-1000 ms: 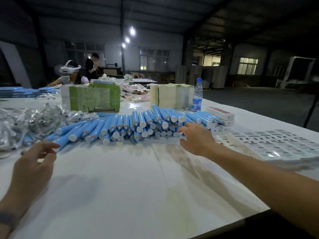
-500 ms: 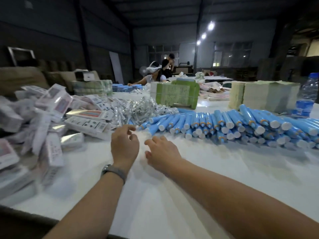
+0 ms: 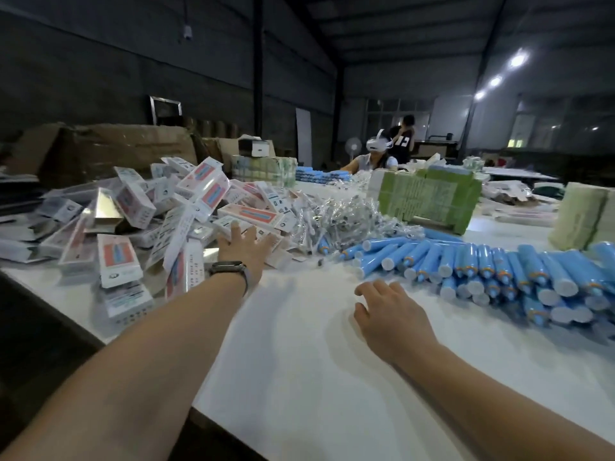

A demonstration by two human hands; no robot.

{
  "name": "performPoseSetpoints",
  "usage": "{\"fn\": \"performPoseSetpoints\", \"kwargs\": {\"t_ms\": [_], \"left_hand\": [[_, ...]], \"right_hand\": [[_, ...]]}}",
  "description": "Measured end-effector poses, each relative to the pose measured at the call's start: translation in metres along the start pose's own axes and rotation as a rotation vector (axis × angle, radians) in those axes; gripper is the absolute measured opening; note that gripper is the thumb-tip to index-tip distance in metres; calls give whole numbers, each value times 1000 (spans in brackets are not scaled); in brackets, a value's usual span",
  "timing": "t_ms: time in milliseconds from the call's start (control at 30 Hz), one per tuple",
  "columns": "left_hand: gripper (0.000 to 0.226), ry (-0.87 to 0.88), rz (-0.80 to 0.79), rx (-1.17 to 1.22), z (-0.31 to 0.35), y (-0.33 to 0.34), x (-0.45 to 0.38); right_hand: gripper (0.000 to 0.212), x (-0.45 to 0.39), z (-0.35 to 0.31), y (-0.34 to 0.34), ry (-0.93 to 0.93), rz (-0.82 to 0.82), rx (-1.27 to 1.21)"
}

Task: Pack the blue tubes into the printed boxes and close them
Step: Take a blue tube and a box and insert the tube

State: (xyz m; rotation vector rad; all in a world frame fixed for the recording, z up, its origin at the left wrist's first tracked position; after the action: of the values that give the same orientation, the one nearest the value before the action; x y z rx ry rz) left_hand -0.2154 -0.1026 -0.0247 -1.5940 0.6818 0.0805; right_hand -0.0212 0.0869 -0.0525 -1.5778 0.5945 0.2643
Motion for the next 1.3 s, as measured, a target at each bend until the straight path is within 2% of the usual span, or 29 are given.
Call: {"fn": "performPoseSetpoints", "kwargs": {"t_ms": [133,267,433,533,667,767,933,1000,1067,1133,1200,1300], "left_hand": [[68,54,-13,-21,22,10,-19],[56,92,121,-163,33,5,-28],[50,164,287,-107,50,-14,-28],[43,176,427,80,61,-51,-19],[28,210,662,628,89,-107,17],[31,69,649,1062,104,-124,41],[16,-174,625,1461,114,-119,72],[12,-224,611,1538,111,-108,75],[22,-265,586,1622,106,-96,77],[26,-212,512,1687,109,-86,77],[19,-98,405,1669,124,-78,78],[23,-90,358,1668,139,-70,82]], "right_hand": [[34,-1,2,2,-32,3,15],[35,-4,-2,1,-77,30,29],[35,-6,-3,-1,-66,41,-8],[36,-5,0,-1,-31,46,-19],[38,-5,1,-1,9,42,-31],[37,-3,1,-6,57,51,-38],[40,-2,7,-15,117,99,-4],[47,-3,21,-15,230,105,-33],[54,-5,38,-16,322,113,-50],[61,-8,48,-14,292,82,17],[64,-12,62,-9,263,11,76],[62,-17,89,1,297,-116,161]]}}
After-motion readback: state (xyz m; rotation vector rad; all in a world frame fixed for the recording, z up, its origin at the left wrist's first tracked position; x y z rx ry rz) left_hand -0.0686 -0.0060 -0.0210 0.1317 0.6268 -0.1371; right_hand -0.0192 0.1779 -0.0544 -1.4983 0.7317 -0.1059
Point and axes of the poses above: each hand's wrist, its own x-axis away from the middle knuckle, its own y-axis out of the palm, z = x × y, the point moved 7 cm from there along -x, towards the middle knuckle, and after that the axes turned 7 degrees about z, right-handed, at the moved point
